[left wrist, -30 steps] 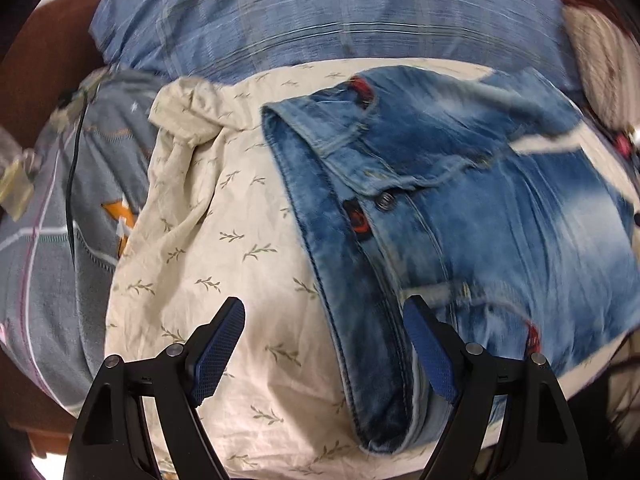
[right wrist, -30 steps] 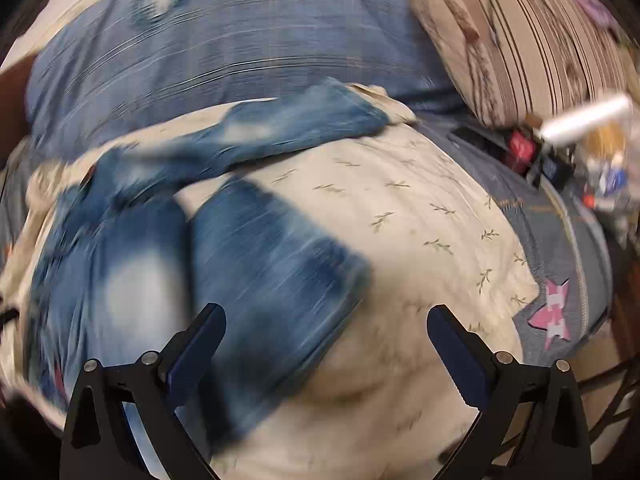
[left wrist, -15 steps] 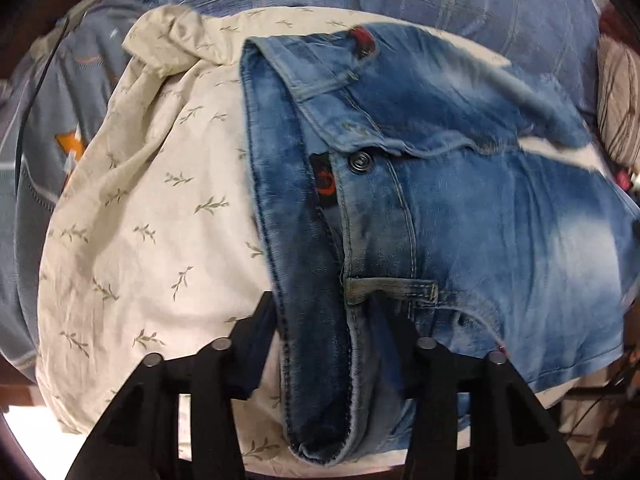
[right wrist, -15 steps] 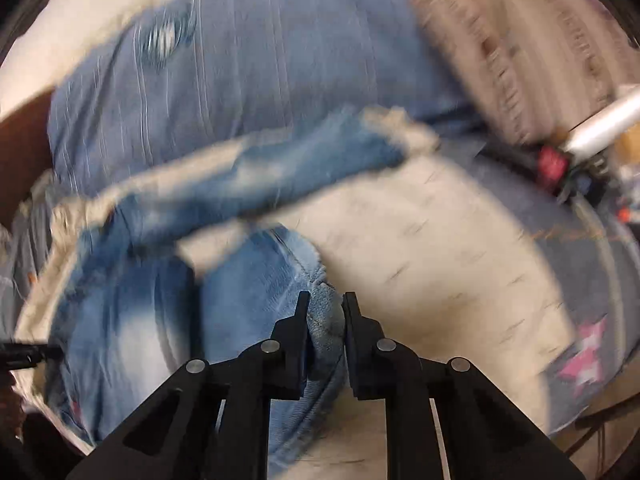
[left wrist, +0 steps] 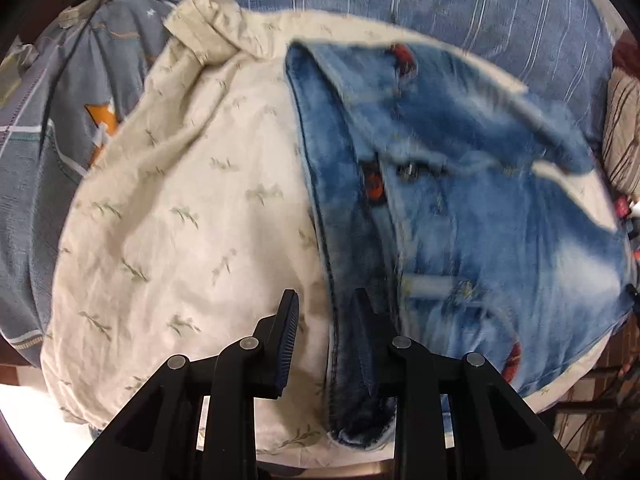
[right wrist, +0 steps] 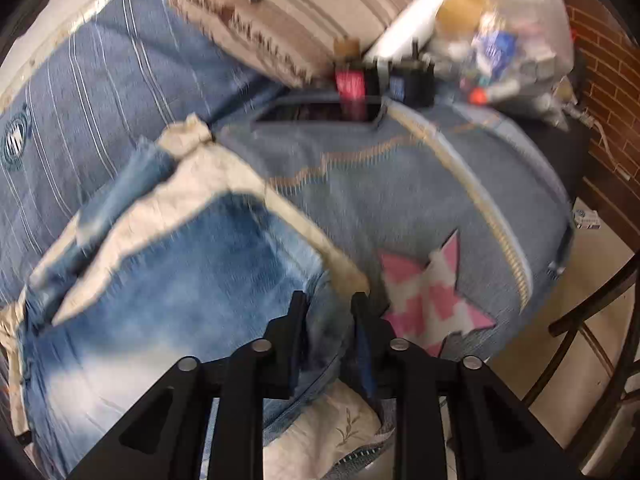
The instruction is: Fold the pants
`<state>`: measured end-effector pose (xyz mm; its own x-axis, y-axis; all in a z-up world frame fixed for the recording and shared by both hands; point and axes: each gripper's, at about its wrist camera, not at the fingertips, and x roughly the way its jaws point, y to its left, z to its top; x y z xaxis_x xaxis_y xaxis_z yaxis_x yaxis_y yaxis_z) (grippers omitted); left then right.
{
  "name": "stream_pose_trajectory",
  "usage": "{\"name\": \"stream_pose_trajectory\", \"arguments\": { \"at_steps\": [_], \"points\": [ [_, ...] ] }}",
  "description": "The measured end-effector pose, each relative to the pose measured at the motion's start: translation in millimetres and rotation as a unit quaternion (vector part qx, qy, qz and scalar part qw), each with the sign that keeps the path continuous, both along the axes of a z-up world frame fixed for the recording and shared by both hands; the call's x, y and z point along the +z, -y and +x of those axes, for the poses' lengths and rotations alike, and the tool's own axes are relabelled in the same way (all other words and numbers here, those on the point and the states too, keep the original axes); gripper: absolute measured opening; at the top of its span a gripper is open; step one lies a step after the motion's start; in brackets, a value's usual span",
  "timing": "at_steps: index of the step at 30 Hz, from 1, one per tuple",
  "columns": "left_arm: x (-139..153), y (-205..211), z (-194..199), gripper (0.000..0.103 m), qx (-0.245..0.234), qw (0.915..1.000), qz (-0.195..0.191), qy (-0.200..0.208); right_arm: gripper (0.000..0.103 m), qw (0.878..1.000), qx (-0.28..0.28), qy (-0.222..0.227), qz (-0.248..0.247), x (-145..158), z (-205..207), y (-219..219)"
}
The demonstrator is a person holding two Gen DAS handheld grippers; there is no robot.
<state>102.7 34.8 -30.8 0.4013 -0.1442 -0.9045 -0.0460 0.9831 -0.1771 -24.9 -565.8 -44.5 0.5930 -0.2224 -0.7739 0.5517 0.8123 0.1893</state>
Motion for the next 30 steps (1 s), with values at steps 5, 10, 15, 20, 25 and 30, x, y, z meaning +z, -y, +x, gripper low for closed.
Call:
{"name": "stream_pose_trajectory", "arguments": {
  "at_steps": [5,10,15,20,25,30],
  "points": [
    [10.9,8.1,7.7,0.058,-0.009,0.9995,-0.03,0.008,0.084,0.998,0.052,0.046,-0.006,30.3,28.6,-9.2],
    [-3.2,39.2,7.4,0.053,-0.04,0.9992,0.004,-0.008,0.082,0.997,0.078,-0.011,0.006,1.7,79.7,-11.5],
    [-4.7,54.6,6.7,0.04,-0.057,0.9983,0.016,-0.002,0.008,0.993,0.116,-0.003,-0.009,3.5,97.0,-26.7],
    [-14.9,59.7,15.5,0.041,-0.055,0.998,0.033,0.0,0.01,0.99,0.121,-0.052,-0.055,-11.9,107.1,-34.7],
    [18.2,33.7,26.7,0.037,-0.028,0.9988,-0.013,0.038,0.041,0.993,0.112,0.025,-0.004,23.8,109.5,-33.3],
    [21.9,15.0,75.5,0.05,0.014,0.9978,-0.059,0.028,0.061,0.982,0.123,0.075,0.119,35.0,156.1,-29.0]
  ]
}}
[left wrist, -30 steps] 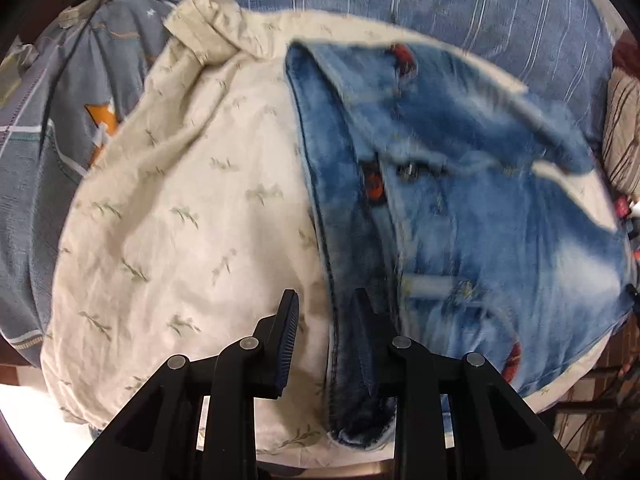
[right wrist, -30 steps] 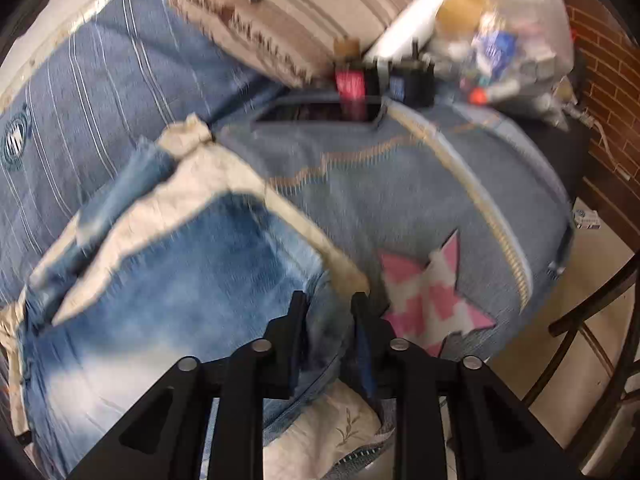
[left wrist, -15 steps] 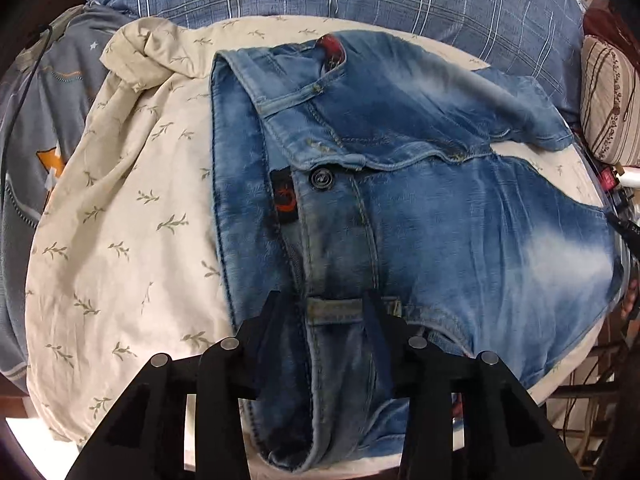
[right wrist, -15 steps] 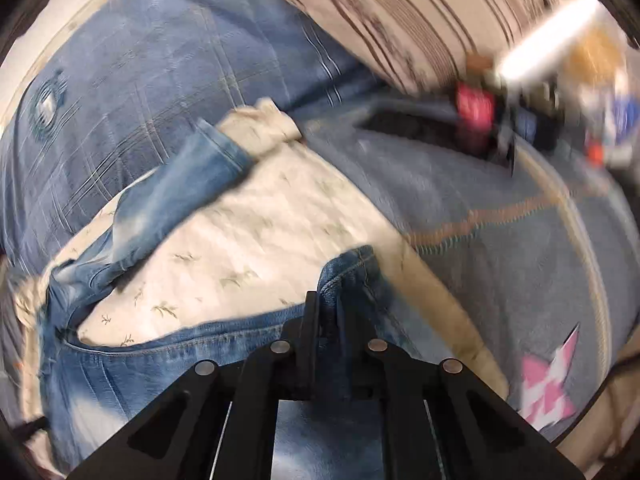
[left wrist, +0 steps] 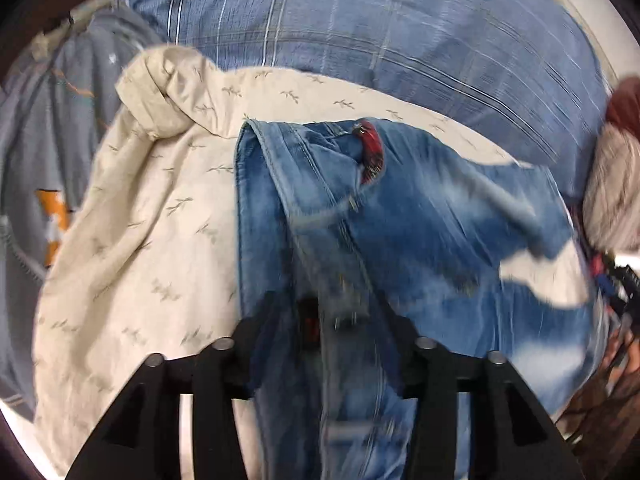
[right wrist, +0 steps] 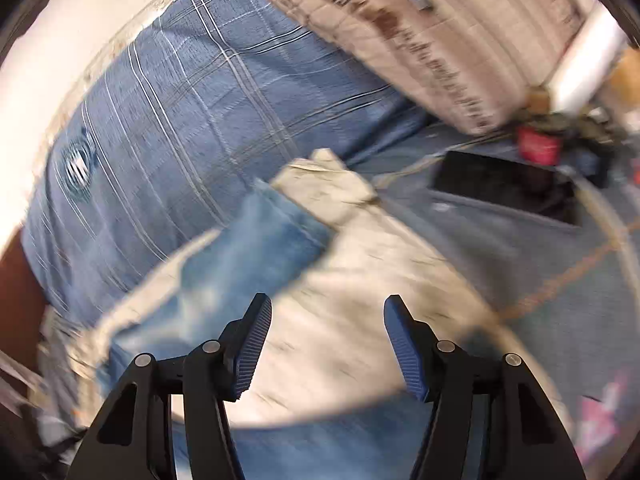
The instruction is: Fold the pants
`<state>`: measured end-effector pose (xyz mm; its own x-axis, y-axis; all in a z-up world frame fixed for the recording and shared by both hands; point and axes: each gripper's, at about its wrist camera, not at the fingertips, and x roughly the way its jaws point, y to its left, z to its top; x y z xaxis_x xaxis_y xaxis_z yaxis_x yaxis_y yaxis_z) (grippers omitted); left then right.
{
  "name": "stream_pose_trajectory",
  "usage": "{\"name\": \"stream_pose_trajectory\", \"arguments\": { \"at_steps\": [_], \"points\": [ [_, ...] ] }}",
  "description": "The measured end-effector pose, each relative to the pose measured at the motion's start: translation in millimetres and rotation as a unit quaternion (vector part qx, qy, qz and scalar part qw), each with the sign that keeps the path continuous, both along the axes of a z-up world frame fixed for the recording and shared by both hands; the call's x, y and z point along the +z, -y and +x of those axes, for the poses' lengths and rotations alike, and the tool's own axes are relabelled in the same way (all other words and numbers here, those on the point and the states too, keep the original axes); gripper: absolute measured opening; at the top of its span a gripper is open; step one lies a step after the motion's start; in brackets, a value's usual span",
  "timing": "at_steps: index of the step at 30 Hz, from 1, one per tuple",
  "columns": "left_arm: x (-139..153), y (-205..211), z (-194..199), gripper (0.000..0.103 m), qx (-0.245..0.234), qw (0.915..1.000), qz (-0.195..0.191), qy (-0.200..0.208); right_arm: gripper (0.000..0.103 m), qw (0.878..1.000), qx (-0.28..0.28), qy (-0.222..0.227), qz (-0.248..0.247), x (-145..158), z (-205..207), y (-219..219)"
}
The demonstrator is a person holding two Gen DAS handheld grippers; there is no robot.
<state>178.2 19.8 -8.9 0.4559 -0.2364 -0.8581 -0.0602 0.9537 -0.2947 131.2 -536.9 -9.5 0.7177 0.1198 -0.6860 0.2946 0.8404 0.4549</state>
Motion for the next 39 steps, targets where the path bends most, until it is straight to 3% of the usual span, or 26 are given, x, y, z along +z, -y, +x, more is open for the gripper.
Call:
{"name": "stream_pose_trajectory", "arguments": {
  "at_steps": [5,7,8,9,10,13,15,17,18,20,22,24,26,28,29,34,39],
  "points": [
    [-40.0,-2.1,34.1,0.048,0.031,0.992,-0.099,-0.073,0.061,0.997,-0.009,-0.034,0.071,-35.6,69.6,-7.1],
    [-48.2,-0.7,43.5,0.043,0.043,0.9908,-0.102,-0.078,0.06,0.994,-0.019,-0.045,0.093,-53.4,86.1,-9.5],
    [-48.2,0.1,47.6,0.032,0.047,0.9917,-0.091,-0.077,0.054,0.994,-0.016,-0.047,0.101,-59.6,92.1,-12.2],
    [-45.6,1.7,50.0,0.028,0.042,0.9922,-0.089,-0.077,0.013,0.994,-0.005,-0.045,0.096,-59.9,98.8,-17.3],
    [-42.1,2.0,51.9,0.023,0.036,0.9919,-0.096,-0.076,0.003,0.997,0.01,-0.04,0.068,-50.2,104.5,-23.6],
    [-36.8,3.0,55.4,0.022,0.031,0.9928,-0.093,-0.069,0.003,0.999,-0.004,0.039,-0.003,-9.0,99.5,-18.8],
    [-50.7,6.8,60.7,0.023,0.025,0.9938,-0.074,-0.079,0.003,0.999,-0.024,0.006,-0.026,-15.7,109.8,-5.7],
    [-49.8,8.6,60.2,0.023,0.02,0.9957,-0.064,-0.063,0.006,0.995,-0.021,-0.082,-0.049,-48.6,128.4,0.7],
    [-48.0,9.2,59.7,0.023,0.016,0.9961,-0.059,-0.063,0.006,0.994,-0.013,-0.103,-0.045,-59.1,131.5,0.2],
    [-45.2,5.2,56.6,0.024,0.009,0.9954,-0.067,-0.069,0.017,0.996,-0.023,-0.074,-0.045,-52.3,123.7,-1.6],
    [-34.9,-2.2,50.5,0.024,0.002,0.9939,-0.084,-0.072,0.026,0.996,-0.024,-0.076,-0.042,-43.6,119.3,1.2],
    [-13.7,-16.2,43.0,0.023,0.001,0.9952,-0.087,-0.045,0.026,0.996,-0.04,-0.052,-0.056,-22.4,108.9,9.3],
    [6.4,-32.9,44.0,0.026,0.018,0.9964,-0.083,-0.005,0.035,0.995,-0.065,-0.011,-0.073,5.3,100.6,19.8],
    [13.8,-39.6,53.8,0.035,0.027,0.9957,-0.088,0.004,0.068,0.996,-0.056,0.008,-0.066,21.3,108.8,24.9],
    [13.7,-39.9,58.6,0.039,0.031,0.9952,-0.093,-0.002,0.073,0.998,-0.038,0.002,-0.056,22.5,119.5,28.4],
    [-15.1,-28.2,90.8,0.042,0.029,0.9916,-0.11,-0.062,0.074,0.997,0.03,-0.029,-0.068,10.9,187.2,3.9],
    [-30.3,-24.5,103.6,0.04,0.029,0.99,-0.113,-0.08,0.072,0.988,0.073,-0.072,-0.114,-16.0,240.1,-28.3]
  ]
}}
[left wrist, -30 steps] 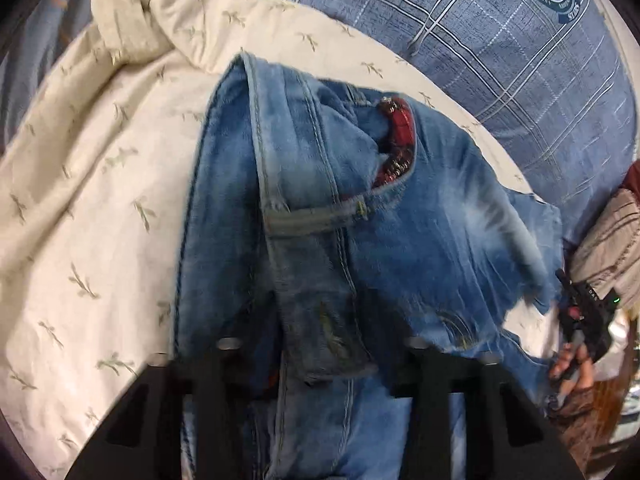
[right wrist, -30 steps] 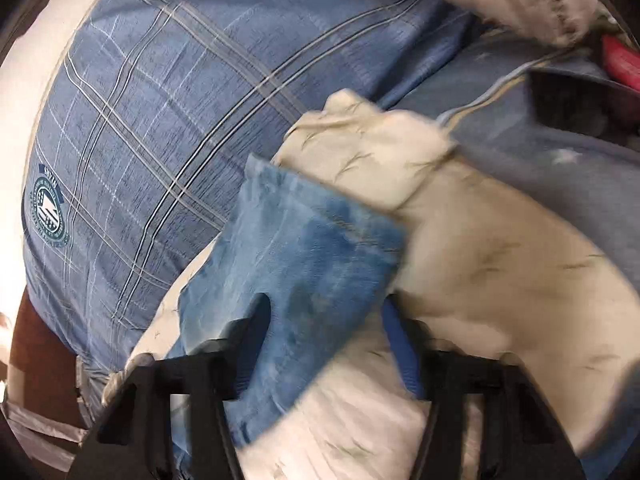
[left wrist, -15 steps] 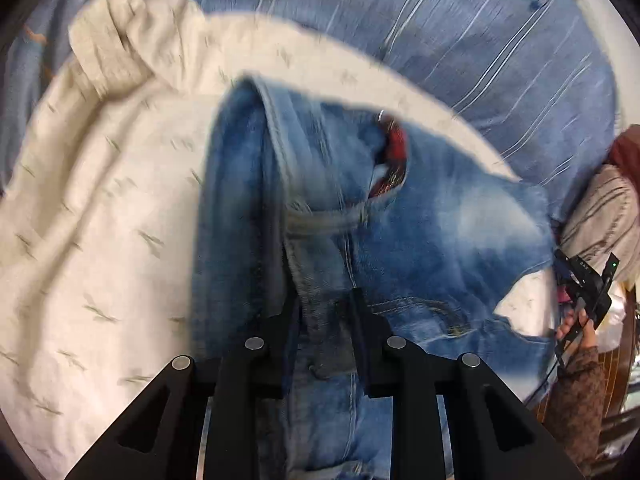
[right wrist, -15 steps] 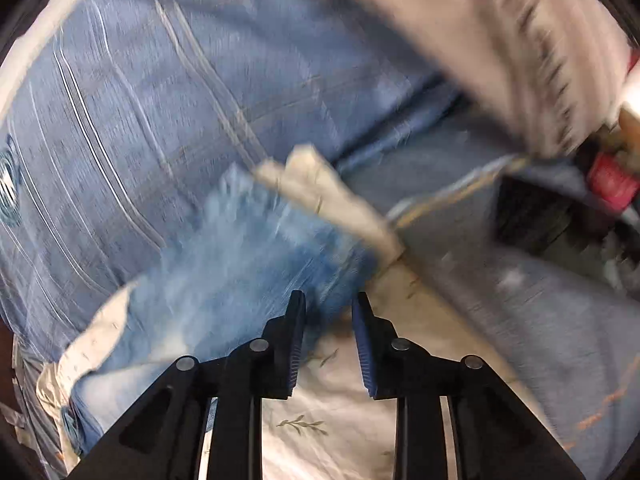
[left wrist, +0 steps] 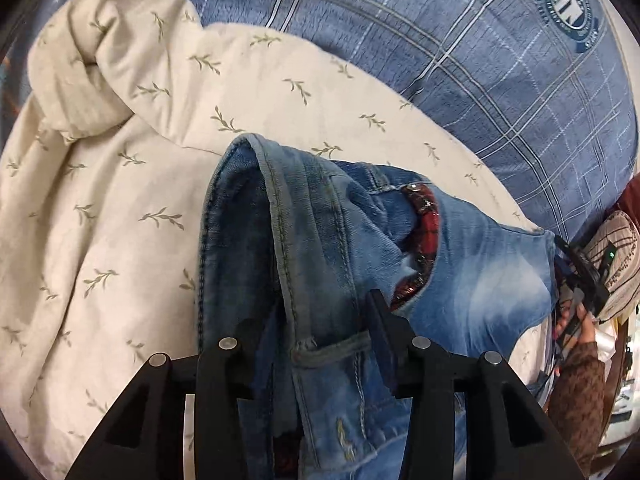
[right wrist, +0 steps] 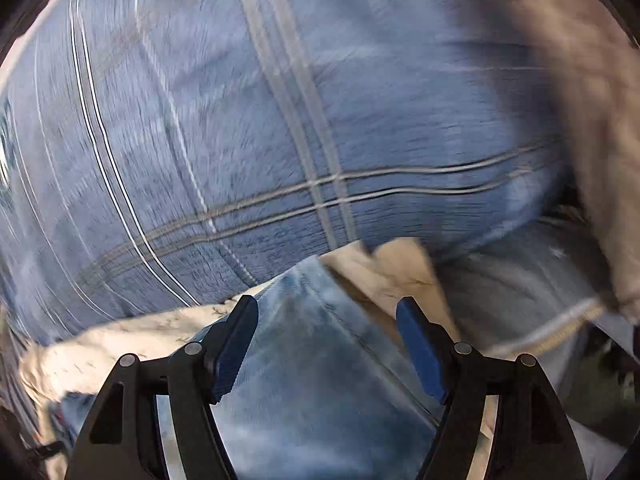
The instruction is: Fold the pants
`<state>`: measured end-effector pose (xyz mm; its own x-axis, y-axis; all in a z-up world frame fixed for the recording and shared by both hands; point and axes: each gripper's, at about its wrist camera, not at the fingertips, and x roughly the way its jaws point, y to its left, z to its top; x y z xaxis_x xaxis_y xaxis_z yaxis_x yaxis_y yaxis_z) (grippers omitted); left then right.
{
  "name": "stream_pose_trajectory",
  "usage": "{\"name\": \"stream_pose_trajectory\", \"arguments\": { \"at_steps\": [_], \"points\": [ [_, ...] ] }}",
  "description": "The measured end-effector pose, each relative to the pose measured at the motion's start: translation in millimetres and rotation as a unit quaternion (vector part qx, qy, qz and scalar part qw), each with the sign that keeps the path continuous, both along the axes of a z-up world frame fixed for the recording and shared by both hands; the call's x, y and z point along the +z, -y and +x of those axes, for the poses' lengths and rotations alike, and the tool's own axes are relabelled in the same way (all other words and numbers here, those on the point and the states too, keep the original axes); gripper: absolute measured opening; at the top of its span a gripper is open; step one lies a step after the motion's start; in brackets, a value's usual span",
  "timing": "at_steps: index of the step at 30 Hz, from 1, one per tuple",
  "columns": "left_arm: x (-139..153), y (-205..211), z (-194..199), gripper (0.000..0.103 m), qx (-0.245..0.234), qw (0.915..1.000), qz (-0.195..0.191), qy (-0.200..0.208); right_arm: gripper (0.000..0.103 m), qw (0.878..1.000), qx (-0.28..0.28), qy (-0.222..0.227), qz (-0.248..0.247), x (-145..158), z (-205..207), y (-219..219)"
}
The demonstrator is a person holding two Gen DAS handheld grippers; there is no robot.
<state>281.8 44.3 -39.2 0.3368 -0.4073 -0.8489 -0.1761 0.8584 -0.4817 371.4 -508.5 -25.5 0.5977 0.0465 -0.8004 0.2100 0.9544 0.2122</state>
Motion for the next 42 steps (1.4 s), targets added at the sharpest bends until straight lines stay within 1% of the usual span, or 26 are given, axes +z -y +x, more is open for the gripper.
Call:
{"name": "stream_pose_trajectory", "arguments": {
  "at_steps": [1,2,3,4,5,7,9,11,12,13,16,17,20,22,24,25,27,30,31,34,36,38,39,40,41,42],
  "points": [
    [-1.2,0.6,1.7,0.039,0.0,1.0,-0.001,-0.002,0.052,1.0,0.017,-0.011,-0.019,-5.2,6.1,-9.7],
    [-2.9,0.7,2.8,0.033,0.0,1.0,-0.003,-0.002,0.029,0.998,0.033,-0.019,-0.043,-6.7,9.8,-18.7],
    [1.2,2.0,2.1,0.031,-0.002,1.0,0.002,0.007,0.006,0.995,0.054,-0.025,-0.074,-6.0,12.3,-29.6],
    [2.3,1.9,8.1,0.029,-0.003,0.9998,0.009,0.015,0.005,0.993,0.059,-0.006,-0.101,0.7,9.9,-36.3],
    [2.1,3.2,9.8,0.029,-0.003,0.9996,0.018,0.022,0.005,0.992,0.053,0.016,-0.112,8.3,7.0,-37.2],
    [-6.6,9.5,16.6,0.029,-0.003,0.9992,0.035,0.018,0.006,0.994,0.006,0.05,-0.095,17.3,6.1,-20.9],
    [-20.9,14.0,21.3,0.029,-0.002,0.9991,0.042,0.001,0.007,0.996,-0.012,0.015,-0.092,-0.5,17.2,-12.9],
    [-15.1,20.8,20.5,0.029,-0.01,0.9972,0.069,0.024,0.014,0.986,-0.011,-0.054,-0.157,-36.8,31.0,-25.3],
    [-14.2,22.4,20.5,0.029,-0.015,0.9968,0.075,0.022,0.016,0.984,-0.012,-0.056,-0.171,-40.9,30.5,-30.6],
    [-12.3,20.8,18.8,0.029,-0.013,0.9971,0.072,0.019,0.019,0.983,-0.019,-0.036,-0.177,-35.4,25.7,-33.6],
    [2.4,5.9,6.2,0.028,-0.003,0.9989,0.043,0.016,0.033,0.992,-0.04,0.003,-0.12,-5.4,-1.3,-27.1],
    [8.9,-0.3,-0.9,0.028,0.003,0.9989,0.044,0.019,0.034,0.994,-0.047,0.019,-0.1,7.6,-18.1,-24.5],
    [28.0,-24.1,-38.5,0.028,0.025,0.9991,0.019,0.03,0.046,0.997,-0.047,0.053,-0.042,35.6,-76.5,-20.2],
    [37.3,-36.0,-69.6,0.029,0.021,0.9994,-0.002,0.027,0.057,0.997,-0.051,0.062,-0.014,43.4,-109.0,-25.6],
    [40.0,-44.3,-107.4,0.034,0.012,0.9992,-0.029,0.023,0.06,0.997,-0.046,0.065,0.019,45.7,-149.1,-31.1],
    [42.1,-47.6,-123.7,0.039,0.006,0.9991,-0.037,0.018,0.06,0.997,-0.042,0.059,0.033,43.9,-169.8,-36.1],
    [40.0,-48.0,-153.1,0.04,-0.015,0.9983,-0.056,0.009,0.06,0.997,-0.034,0.045,0.053,38.1,-202.1,-42.8],
    [34.5,-39.3,-190.9,0.047,-0.06,0.9946,-0.085,0.005,0.06,0.995,-0.033,0.019,0.09,16.2,-253.3,-59.6],
    [32.8,-36.1,-195.0,0.05,-0.072,0.9938,-0.085,0.004,0.06,0.994,-0.033,0.012,0.106,7.6,-271.3,-66.2],
    [25.1,-26.0,-207.0,0.052,-0.097,0.9908,-0.094,-0.008,0.062,0.991,-0.026,0.0,0.132,-8.0,-300.6,-85.8],
    [19.4,-18.2,-208.6,0.053,-0.115,0.9876,-0.105,-0.015,0.062,0.991,-0.015,0.0,0.131,-13.5,-313.0,-103.2],
    [8.5,-9.3,-204.5,0.055,-0.136,0.9863,-0.091,-0.022,0.062,0.993,0.005,-0.001,0.121,-12.4,-328.5,-122.9],
    [2.1,-5.3,-205.0,0.053,-0.142,0.9866,-0.076,-0.028,0.063,0.993,0.009,-0.001,0.115,-14.0,-332.6,-127.3],
    [-4.0,1.3,-204.4,0.043,-0.146,0.9866,-0.067,-0.029,0.063,0.994,0.013,-0.001,0.106,-13.6,-337.1,-133.8],
    [-7.2,3.3,-205.3,0.008,-0.15,0.987,-0.051,-0.028,0.063,0.995,0.014,-0.003,0.104,-13.8,-339.5,-137.4],
    [-9.8,5.7,-205.9,0.007,-0.158,0.9857,-0.046,-0.034,0.064,0.994,0.012,-0.005,0.106,-16.3,-342.7,-138.5]
  ]
}}
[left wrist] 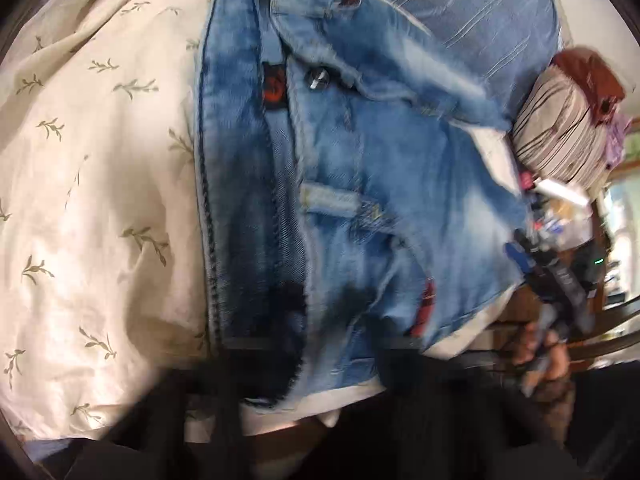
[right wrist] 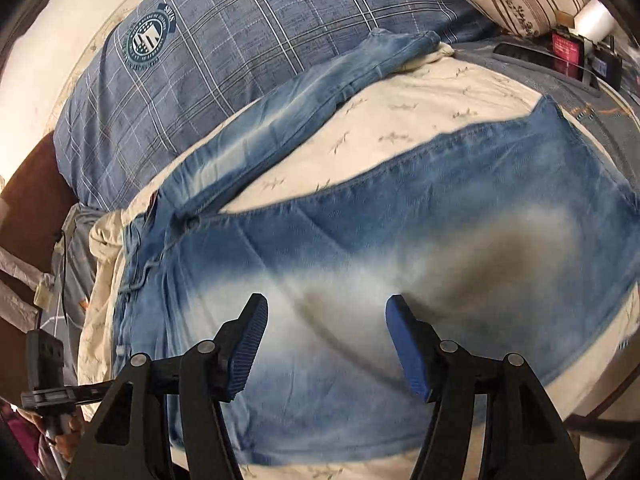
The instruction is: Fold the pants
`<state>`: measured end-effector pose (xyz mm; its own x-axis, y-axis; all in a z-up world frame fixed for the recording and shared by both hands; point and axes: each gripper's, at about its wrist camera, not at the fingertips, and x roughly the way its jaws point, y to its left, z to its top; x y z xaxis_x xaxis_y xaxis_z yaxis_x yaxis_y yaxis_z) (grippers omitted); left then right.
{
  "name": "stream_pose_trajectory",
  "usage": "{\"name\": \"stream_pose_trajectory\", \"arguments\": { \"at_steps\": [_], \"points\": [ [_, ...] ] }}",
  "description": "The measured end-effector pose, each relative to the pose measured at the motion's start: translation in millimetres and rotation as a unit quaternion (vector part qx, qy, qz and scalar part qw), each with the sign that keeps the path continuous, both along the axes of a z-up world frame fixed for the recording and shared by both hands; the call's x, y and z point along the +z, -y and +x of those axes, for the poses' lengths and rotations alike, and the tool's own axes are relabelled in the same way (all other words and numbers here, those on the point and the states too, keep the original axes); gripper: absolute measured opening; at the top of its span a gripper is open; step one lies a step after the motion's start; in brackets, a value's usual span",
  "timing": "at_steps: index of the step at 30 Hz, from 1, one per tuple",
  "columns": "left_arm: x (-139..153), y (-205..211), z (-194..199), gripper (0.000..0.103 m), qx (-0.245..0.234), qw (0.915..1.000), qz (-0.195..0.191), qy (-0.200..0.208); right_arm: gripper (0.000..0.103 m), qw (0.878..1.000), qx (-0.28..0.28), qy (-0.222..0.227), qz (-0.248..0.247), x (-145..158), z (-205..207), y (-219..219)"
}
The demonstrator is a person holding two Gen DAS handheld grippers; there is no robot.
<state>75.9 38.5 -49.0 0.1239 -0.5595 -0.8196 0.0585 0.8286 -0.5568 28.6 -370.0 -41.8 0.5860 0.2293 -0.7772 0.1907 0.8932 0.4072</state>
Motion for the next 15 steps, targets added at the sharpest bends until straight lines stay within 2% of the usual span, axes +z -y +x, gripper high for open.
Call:
{"name": "stream_pose_trajectory", "arguments": {
  "at_steps": [2,5,8,9,12,15],
  "points": [
    [6.6,-4.5,-7.7,0.006,0.005,0.9999,-0.009,0.01,0.064,1.0,-0.009,-0.005,0.009,-4.2,-6.7,1.0],
    [20.4,-15.6,-17.7,0.006,0.016,0.9988,0.008,0.045,0.064,1.0,-0.019,-0.009,0.012,-8.5,-16.8,6.4],
    [-1.7,-19.3,-17.2,0.008,0.026,0.9989,0.035,0.017,0.065,1.0,-0.022,-0.014,0.017,-18.6,-18.8,8.2],
    [-1.4,-21.1,-19.7,0.008,0.03,0.9988,0.03,0.023,0.066,1.0,-0.024,-0.015,0.012,-21.3,-17.9,6.2],
    [7.8,-19.7,-22.8,0.007,0.012,0.9979,0.048,0.042,0.074,1.0,-0.013,-0.01,-0.009,-17.7,-15.1,-3.0],
    [16.9,-18.0,-30.2,0.007,-0.008,0.9982,0.037,0.047,0.072,1.0,-0.018,0.009,-0.013,-8.9,-16.9,5.6]
  ]
}}
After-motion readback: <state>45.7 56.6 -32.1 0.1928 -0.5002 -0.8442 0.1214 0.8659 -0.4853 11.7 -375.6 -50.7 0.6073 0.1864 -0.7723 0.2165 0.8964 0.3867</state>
